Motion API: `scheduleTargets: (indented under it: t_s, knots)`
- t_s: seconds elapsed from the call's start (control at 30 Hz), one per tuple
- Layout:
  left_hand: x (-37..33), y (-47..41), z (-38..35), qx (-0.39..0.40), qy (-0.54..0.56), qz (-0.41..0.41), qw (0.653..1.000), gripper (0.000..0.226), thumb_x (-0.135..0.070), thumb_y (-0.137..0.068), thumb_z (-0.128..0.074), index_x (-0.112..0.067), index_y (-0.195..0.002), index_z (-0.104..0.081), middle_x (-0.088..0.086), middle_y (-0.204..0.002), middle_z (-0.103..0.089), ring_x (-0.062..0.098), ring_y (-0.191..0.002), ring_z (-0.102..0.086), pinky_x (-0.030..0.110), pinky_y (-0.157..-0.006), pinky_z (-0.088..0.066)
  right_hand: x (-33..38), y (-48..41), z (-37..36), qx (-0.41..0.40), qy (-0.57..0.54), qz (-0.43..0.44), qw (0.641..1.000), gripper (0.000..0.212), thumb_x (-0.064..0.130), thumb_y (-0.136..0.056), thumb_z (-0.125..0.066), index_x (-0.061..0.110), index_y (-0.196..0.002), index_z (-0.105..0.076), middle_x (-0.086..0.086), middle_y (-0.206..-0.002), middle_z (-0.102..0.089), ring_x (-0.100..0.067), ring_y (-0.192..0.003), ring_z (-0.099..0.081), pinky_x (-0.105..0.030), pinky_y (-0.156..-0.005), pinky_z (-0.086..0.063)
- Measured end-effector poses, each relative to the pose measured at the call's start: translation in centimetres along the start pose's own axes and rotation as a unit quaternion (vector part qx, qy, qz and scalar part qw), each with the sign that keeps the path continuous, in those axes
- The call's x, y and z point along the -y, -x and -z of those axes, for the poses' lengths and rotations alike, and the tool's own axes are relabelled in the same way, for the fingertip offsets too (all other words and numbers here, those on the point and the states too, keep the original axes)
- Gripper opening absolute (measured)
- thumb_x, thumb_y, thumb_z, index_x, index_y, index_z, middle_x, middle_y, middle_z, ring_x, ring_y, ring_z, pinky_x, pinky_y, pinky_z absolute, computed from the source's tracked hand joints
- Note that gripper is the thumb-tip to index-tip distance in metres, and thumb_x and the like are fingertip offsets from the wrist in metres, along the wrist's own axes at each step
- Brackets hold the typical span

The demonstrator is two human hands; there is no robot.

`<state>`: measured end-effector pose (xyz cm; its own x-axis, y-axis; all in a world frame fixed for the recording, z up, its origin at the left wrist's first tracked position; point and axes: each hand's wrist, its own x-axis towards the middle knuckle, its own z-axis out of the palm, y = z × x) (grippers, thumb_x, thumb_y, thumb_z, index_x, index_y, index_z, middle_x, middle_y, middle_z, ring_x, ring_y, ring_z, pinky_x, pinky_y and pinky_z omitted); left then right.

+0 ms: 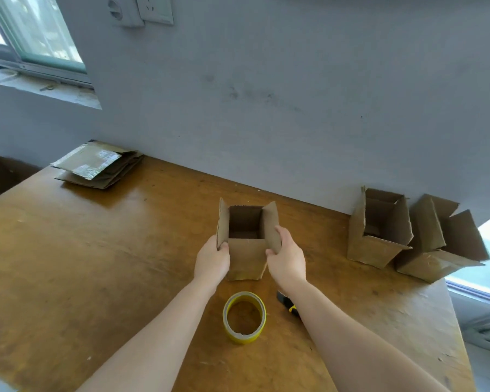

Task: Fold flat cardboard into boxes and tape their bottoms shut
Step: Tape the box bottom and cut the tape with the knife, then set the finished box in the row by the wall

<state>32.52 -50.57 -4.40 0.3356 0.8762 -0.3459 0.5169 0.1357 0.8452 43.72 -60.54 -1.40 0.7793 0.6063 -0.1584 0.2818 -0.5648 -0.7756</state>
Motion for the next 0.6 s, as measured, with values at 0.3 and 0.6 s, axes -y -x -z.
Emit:
scheduleTargets:
  t_s: [0.3,0.6]
  knots:
    - [-7.4,-5.1,-5.5,0.182,-0.101,-0.142,0.968,0.041,-0.026,-0.102,-0.040,-0.023,-0.143,-0.039,0.003,-0.139,-0.050,0.023,-0.121,-0.053,0.043,-0.097,-0.051,-0.6,-5.4,3.9,-0.169,0.047,-0.041,0.984,0.051,0.011,-0.095,-0.058,0.025,-0.140,-0.041,-0.003,-0.124,-0.062,-0.019,-0.104,-0.061,-0.031,-0.083,-0.052]
    - [-11.2,-6.4,-12.5,0.227,-0.140,-0.193,0.944,0.051,-0.027,-0.101,-0.043,-0.024,-0.149,-0.028,0.003,-0.150,-0.040,0.024,-0.134,-0.042,0.039,-0.107,-0.039,-2.4,-8.1,8.4,-0.226,0.179,-0.066,0.955,0.052,0.012,-0.099,-0.050,0.024,-0.147,-0.036,-0.002,-0.133,-0.058,-0.023,-0.116,-0.058,-0.034,-0.088,-0.051]
